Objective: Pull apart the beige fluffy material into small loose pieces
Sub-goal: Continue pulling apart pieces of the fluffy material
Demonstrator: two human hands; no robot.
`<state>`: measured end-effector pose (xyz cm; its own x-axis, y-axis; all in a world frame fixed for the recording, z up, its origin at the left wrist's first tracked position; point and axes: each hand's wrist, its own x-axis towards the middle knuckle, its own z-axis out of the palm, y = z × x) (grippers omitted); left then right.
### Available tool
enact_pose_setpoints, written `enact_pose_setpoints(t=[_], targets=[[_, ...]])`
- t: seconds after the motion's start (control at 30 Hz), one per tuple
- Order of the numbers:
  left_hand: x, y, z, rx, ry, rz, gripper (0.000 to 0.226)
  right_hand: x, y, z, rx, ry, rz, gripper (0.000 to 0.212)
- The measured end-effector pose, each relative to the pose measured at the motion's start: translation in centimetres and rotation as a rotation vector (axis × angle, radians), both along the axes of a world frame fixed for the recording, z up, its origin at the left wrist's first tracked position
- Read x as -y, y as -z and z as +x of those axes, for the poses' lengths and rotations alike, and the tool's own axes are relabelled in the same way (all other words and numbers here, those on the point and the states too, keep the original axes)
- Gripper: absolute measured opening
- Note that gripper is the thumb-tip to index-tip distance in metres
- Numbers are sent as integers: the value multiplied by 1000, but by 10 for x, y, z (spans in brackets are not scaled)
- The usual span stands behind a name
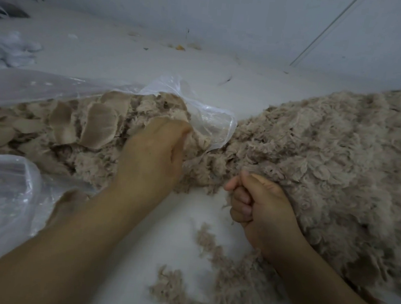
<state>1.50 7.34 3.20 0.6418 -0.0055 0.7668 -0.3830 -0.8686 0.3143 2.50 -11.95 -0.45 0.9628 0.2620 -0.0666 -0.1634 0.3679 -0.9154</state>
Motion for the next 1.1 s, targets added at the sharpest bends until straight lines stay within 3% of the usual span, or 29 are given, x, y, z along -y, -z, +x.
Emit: enact_pose_setpoints(t=[0.07,0.2,0.3,0.43,0.57,0.67,0.8,0.9,1.0,1.1], targets=[[-14,-6,4,-75,-181,145,19,-1,0,-1,7,0,-32,46],[-24,-10,6,-421,-478,323,12,-2,0,-1,-2,3,-50,47],[-20,-11,4,-379,-521,356,14,-2,-1,-1,4,4,-60,46],[-2,-13,-2,-167,-270,288,12,-2,0,-2,25,20,-86,41],[25,6,-8,-427,65,185,26,-3,0,-2,10,37,-98,33],[34,19,0,-479,118,179,51,-4,0,-3,1,44,-110,29],[35,29,11,-601,228,-35,64,-4,0,-3,1,34,-122,31],[38,32,10,-584,265,-217,53,-3,0,-2,5,14,-133,33],[38,32,11,-544,195,-269,14,-3,1,-1,7,1,-136,34],[39,28,10,-467,265,-473,15,-3,1,-1,11,-2,-116,36]])
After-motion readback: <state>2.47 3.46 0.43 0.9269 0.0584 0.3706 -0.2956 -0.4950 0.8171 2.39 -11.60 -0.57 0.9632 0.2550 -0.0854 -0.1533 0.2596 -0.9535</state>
